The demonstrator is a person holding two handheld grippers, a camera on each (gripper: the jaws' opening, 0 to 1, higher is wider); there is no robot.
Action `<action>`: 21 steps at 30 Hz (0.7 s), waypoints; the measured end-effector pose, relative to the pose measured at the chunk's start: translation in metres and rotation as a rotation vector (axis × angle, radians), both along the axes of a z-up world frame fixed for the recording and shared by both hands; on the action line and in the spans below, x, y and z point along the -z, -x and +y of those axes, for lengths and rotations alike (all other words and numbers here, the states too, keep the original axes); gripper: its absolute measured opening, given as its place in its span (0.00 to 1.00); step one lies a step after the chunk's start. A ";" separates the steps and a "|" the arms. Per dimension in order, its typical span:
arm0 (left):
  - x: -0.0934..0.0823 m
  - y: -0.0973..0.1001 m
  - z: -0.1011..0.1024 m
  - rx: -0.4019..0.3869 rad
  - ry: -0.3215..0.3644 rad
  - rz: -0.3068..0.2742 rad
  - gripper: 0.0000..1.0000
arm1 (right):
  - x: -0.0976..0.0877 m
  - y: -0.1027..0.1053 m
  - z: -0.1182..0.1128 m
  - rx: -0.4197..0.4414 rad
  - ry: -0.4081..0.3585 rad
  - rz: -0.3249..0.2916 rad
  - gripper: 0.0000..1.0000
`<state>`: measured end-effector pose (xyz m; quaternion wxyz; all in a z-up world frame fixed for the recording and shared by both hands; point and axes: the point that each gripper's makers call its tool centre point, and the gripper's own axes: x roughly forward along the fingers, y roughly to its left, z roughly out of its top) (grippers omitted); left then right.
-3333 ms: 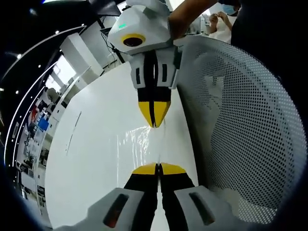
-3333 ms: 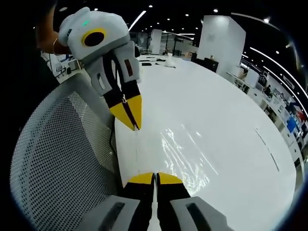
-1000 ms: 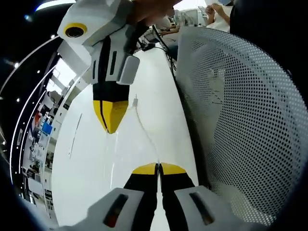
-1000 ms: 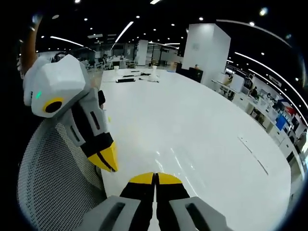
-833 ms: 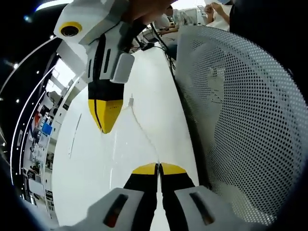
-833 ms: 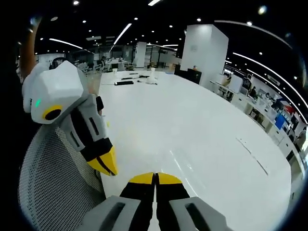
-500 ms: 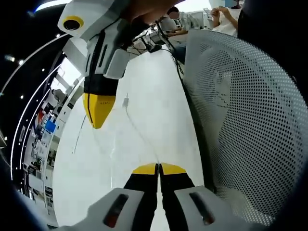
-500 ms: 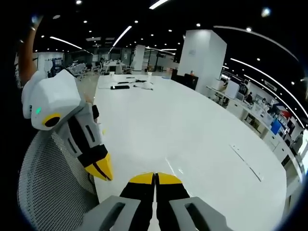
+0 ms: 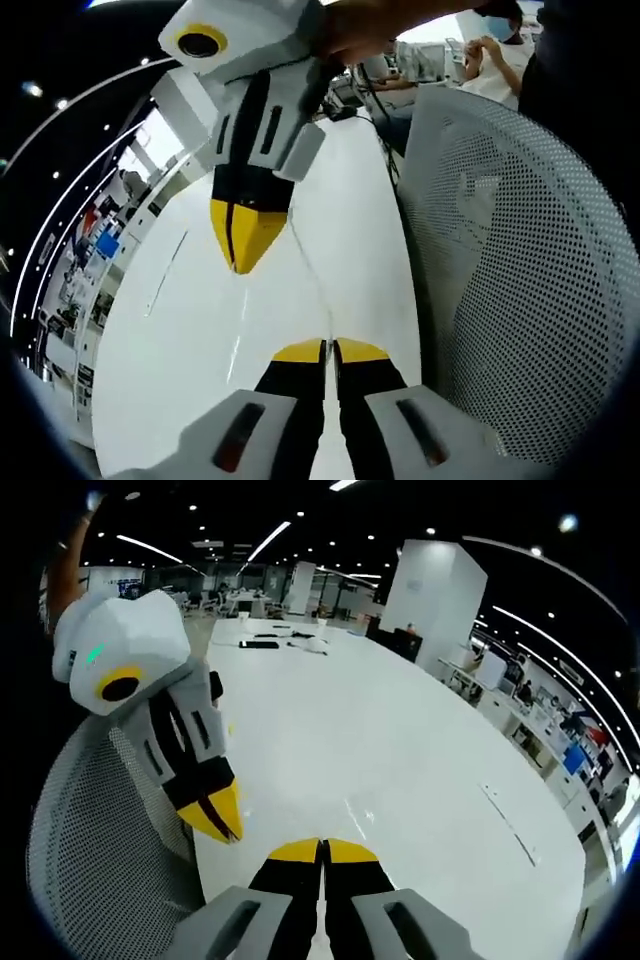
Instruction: Open the resealable bag by pulling the two sides of the seal apart until the entire bag opening is separated and visibly accessible.
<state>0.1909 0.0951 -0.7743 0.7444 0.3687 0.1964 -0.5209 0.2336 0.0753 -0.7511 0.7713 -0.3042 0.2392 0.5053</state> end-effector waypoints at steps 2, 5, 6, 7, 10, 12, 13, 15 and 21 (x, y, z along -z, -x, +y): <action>0.001 0.001 0.001 -0.013 0.016 0.013 0.02 | 0.006 0.004 -0.001 -0.008 0.022 0.005 0.00; 0.002 0.001 0.004 -0.047 0.043 0.034 0.05 | 0.010 0.009 0.000 -0.017 0.020 0.016 0.00; 0.002 0.002 0.006 -0.060 0.053 0.041 0.05 | 0.012 0.010 0.000 -0.018 0.020 0.022 0.00; 0.000 0.002 0.007 -0.068 0.062 0.040 0.06 | 0.014 0.011 -0.001 -0.020 0.024 0.024 0.00; -0.007 0.002 0.011 -0.098 0.098 0.047 0.06 | 0.022 0.012 -0.005 -0.034 0.056 0.017 0.00; -0.013 0.003 0.012 -0.133 0.148 0.065 0.06 | 0.029 0.012 -0.008 -0.032 0.067 0.021 0.00; -0.015 0.003 0.014 -0.143 0.163 0.075 0.06 | 0.031 0.011 -0.009 -0.031 0.068 0.021 0.00; -0.017 0.002 0.018 -0.165 0.174 0.075 0.07 | 0.035 0.012 -0.011 -0.027 0.074 0.025 0.00; -0.018 -0.001 0.038 -0.254 0.198 0.081 0.13 | 0.044 0.007 -0.021 0.007 0.089 0.032 0.00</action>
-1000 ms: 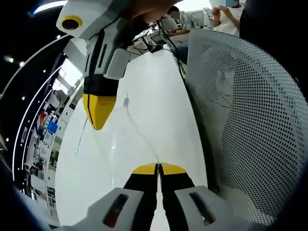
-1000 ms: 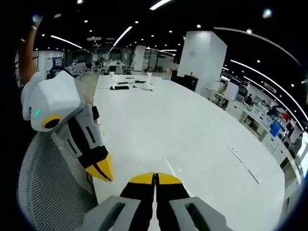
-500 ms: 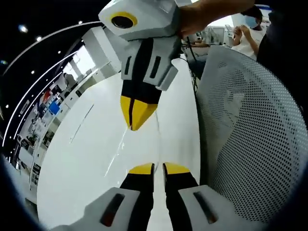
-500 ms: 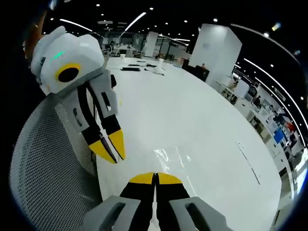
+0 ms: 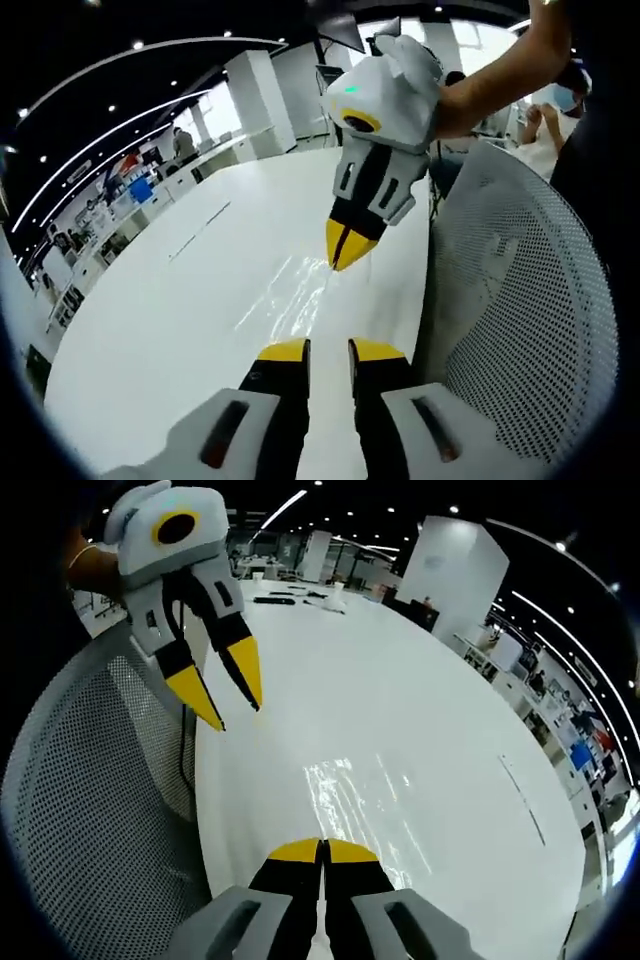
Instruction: Open the resealable bag by pulling the two sides of the seal apart until the entire bag opening is separated and visibly accessible.
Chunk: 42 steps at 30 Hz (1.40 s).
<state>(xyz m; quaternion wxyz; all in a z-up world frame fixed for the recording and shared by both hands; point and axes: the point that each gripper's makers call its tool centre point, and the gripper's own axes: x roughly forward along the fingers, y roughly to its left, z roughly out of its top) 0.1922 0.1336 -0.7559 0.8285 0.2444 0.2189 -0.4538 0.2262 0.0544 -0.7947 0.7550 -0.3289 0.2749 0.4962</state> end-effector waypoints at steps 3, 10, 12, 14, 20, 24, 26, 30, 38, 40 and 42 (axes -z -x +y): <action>0.005 -0.001 0.010 -0.039 -0.014 0.012 0.15 | 0.000 -0.006 -0.003 0.010 -0.004 -0.006 0.00; 0.004 -0.003 0.020 -0.111 0.049 0.028 0.24 | -0.001 -0.023 -0.002 -0.069 0.003 -0.023 0.00; 0.001 -0.003 0.021 -0.125 0.070 0.032 0.26 | -0.001 -0.029 -0.002 -0.112 0.035 -0.050 0.00; 0.002 -0.004 0.022 -0.128 0.067 0.031 0.28 | -0.001 -0.033 -0.002 -0.159 0.057 -0.072 0.00; 0.004 -0.008 0.031 -0.158 0.049 0.024 0.30 | -0.002 -0.054 -0.008 -0.188 0.119 -0.107 0.00; 0.006 -0.009 0.035 -0.161 0.019 0.022 0.31 | -0.001 -0.068 -0.008 -0.183 0.133 -0.121 0.00; 0.007 -0.010 0.037 -0.165 0.020 0.025 0.32 | 0.001 -0.075 -0.007 -0.183 0.135 -0.125 0.00; 0.008 -0.010 0.041 -0.173 0.010 0.028 0.32 | 0.009 -0.082 -0.008 -0.206 0.174 -0.135 0.00; 0.012 -0.013 0.048 -0.185 -0.009 0.037 0.33 | 0.008 -0.104 -0.005 -0.150 0.142 -0.138 0.00; 0.013 -0.014 0.048 -0.187 -0.009 0.038 0.33 | 0.008 -0.109 -0.005 -0.132 0.132 -0.136 0.00; 0.013 -0.015 0.048 -0.188 -0.010 0.039 0.33 | 0.010 -0.114 -0.006 -0.103 0.117 -0.124 0.00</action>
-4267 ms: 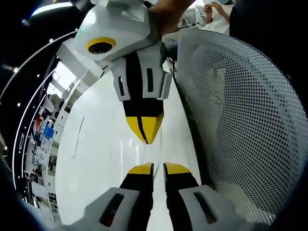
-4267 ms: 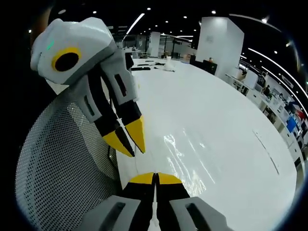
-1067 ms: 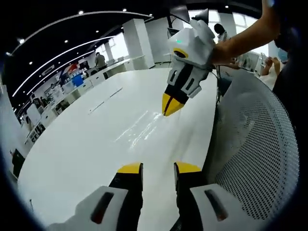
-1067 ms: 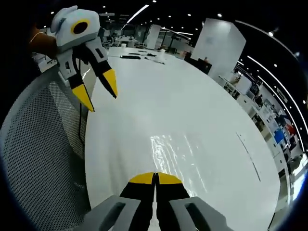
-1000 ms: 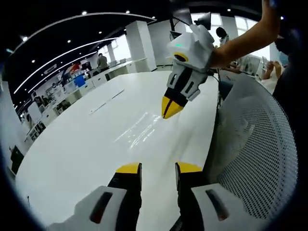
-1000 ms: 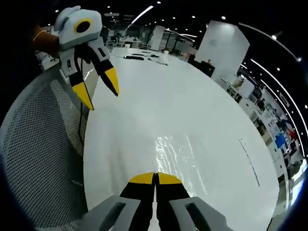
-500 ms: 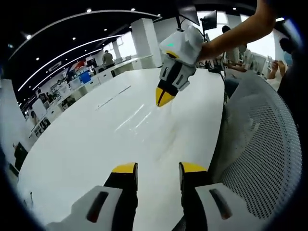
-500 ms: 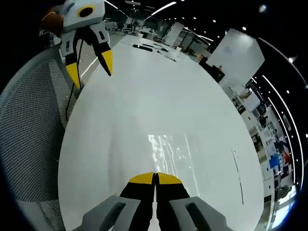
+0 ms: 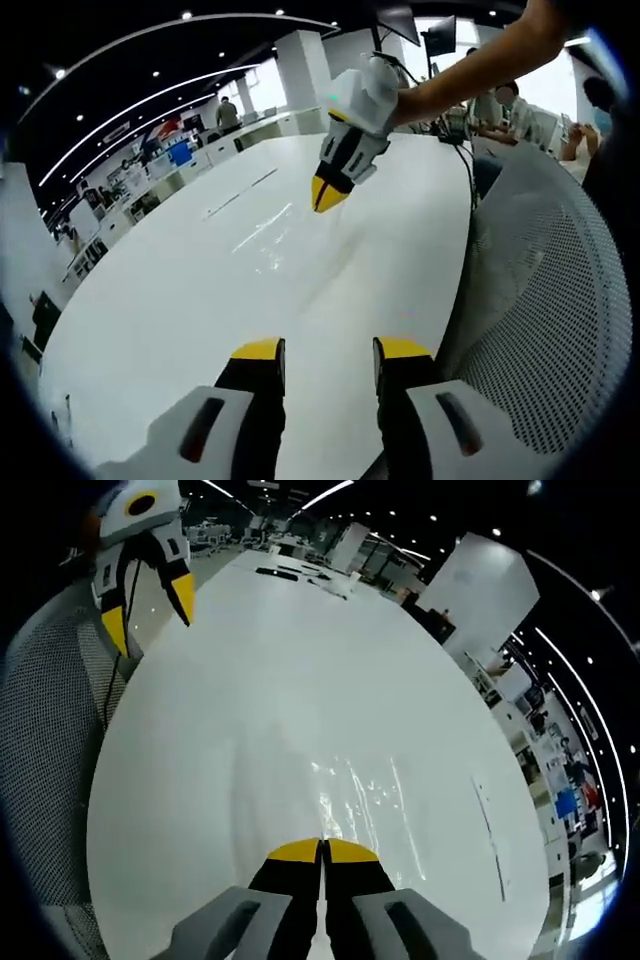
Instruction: Open the resealable bag by pulling the two sides of the seal apart until the entire bag opening is separated and visibly accessible.
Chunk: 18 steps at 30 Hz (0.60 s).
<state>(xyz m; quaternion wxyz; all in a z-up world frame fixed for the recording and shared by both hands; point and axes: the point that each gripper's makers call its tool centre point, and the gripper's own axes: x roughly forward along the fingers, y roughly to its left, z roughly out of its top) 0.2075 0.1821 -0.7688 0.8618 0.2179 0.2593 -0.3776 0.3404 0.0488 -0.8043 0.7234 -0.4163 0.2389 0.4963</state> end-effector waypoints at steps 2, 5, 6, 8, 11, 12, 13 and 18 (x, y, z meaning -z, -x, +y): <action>0.000 -0.001 0.000 -0.001 0.001 0.001 0.33 | 0.000 -0.003 0.001 0.027 -0.027 0.013 0.00; 0.001 -0.001 -0.001 -0.003 0.001 0.006 0.32 | 0.005 -0.007 -0.001 0.053 -0.033 0.022 0.00; 0.001 -0.001 -0.002 0.000 0.001 0.008 0.32 | 0.006 -0.007 -0.001 0.055 -0.033 0.023 0.00; 0.002 0.000 -0.003 0.005 -0.004 0.010 0.32 | 0.008 -0.006 -0.002 0.066 -0.039 0.037 0.00; 0.004 0.000 -0.004 0.003 -0.002 0.016 0.32 | 0.009 -0.004 -0.003 0.078 -0.038 0.031 0.00; 0.004 0.000 -0.004 0.002 -0.002 0.018 0.32 | 0.010 -0.003 -0.003 0.078 -0.035 0.031 0.01; 0.005 0.000 -0.004 0.002 -0.003 0.019 0.32 | 0.011 -0.002 -0.004 0.079 -0.033 0.032 0.02; 0.006 0.000 -0.004 0.003 -0.006 0.025 0.33 | 0.018 0.008 -0.007 0.099 -0.036 0.058 0.04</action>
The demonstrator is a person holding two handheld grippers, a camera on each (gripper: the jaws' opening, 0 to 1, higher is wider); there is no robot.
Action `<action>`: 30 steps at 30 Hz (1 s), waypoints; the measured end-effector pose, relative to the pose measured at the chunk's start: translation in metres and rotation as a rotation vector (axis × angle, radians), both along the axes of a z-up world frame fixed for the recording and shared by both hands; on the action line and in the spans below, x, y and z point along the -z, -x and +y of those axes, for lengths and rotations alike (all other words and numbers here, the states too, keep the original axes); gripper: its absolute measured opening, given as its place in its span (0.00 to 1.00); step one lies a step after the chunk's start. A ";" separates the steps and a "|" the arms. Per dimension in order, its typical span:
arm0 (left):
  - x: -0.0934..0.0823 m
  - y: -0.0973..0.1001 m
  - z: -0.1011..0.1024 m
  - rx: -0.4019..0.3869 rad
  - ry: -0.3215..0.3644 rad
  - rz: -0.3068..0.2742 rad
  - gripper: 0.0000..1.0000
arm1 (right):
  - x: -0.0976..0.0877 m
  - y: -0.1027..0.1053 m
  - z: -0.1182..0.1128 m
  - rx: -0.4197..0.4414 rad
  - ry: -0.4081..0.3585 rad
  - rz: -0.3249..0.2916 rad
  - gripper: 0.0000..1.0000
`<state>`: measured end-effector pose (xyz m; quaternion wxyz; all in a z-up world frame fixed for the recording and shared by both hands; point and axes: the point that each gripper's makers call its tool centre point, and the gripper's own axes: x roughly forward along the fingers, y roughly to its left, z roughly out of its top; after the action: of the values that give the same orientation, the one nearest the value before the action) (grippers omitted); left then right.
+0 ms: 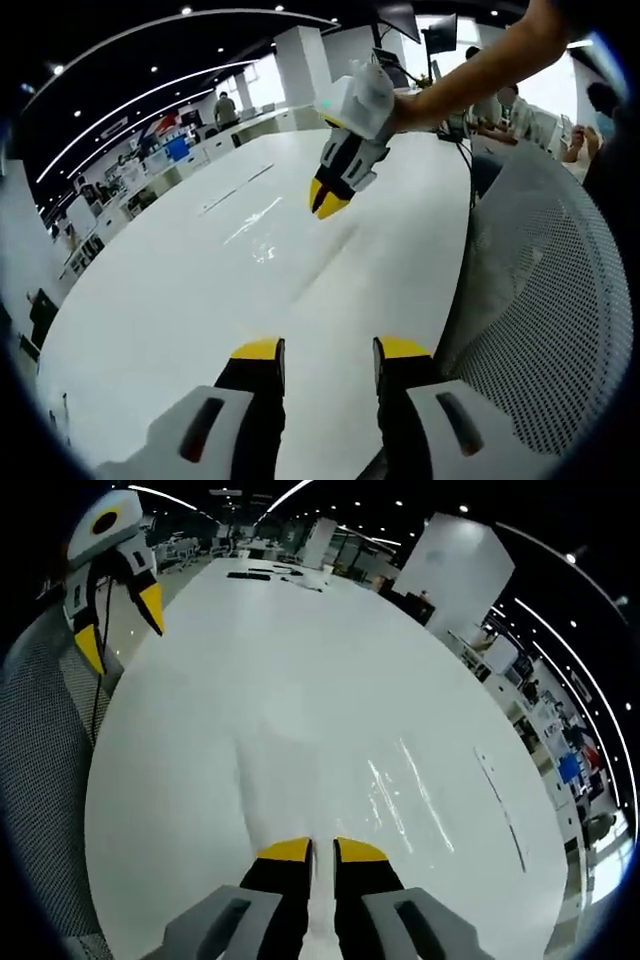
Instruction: Open the resealable bag by pulling the two sides of the seal apart until the entire bag opening is separated and visibly accessible.
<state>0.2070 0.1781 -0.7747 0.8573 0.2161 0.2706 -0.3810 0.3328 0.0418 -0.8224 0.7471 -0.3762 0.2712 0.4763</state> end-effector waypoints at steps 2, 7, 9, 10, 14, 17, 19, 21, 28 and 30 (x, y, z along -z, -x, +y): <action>0.000 0.000 0.000 0.000 -0.001 0.001 0.33 | 0.003 0.007 0.000 0.011 -0.008 0.018 0.05; 0.001 0.000 0.000 0.000 -0.002 0.004 0.34 | 0.013 0.024 -0.001 0.027 -0.014 0.053 0.08; 0.001 0.001 0.000 0.000 -0.002 0.003 0.34 | 0.015 0.030 0.000 0.029 -0.024 0.057 0.09; 0.001 0.001 0.000 0.000 -0.001 0.005 0.34 | 0.015 0.033 0.000 0.026 -0.028 0.055 0.09; 0.001 0.003 0.000 -0.001 0.001 0.009 0.35 | 0.011 0.045 0.000 0.016 -0.037 0.063 0.12; -0.002 0.003 -0.003 0.002 0.036 0.007 0.40 | 0.009 0.052 -0.003 0.026 -0.045 0.067 0.14; -0.002 0.004 -0.004 0.001 0.046 0.018 0.42 | 0.007 0.056 -0.007 0.017 -0.017 0.045 0.16; -0.001 0.005 -0.005 0.004 0.044 0.017 0.44 | 0.005 0.064 -0.012 0.028 -0.009 0.043 0.19; -0.002 0.006 -0.007 -0.003 0.071 0.027 0.47 | -0.009 0.082 -0.029 0.131 -0.078 0.063 0.26; -0.007 0.005 -0.009 -0.024 0.123 0.035 0.48 | -0.012 0.085 -0.039 0.173 -0.069 0.057 0.26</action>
<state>0.2017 0.1687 -0.7679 0.8686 0.1528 0.2643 -0.3903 0.2479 0.0028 -0.8108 0.7898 -0.3118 0.3072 0.4297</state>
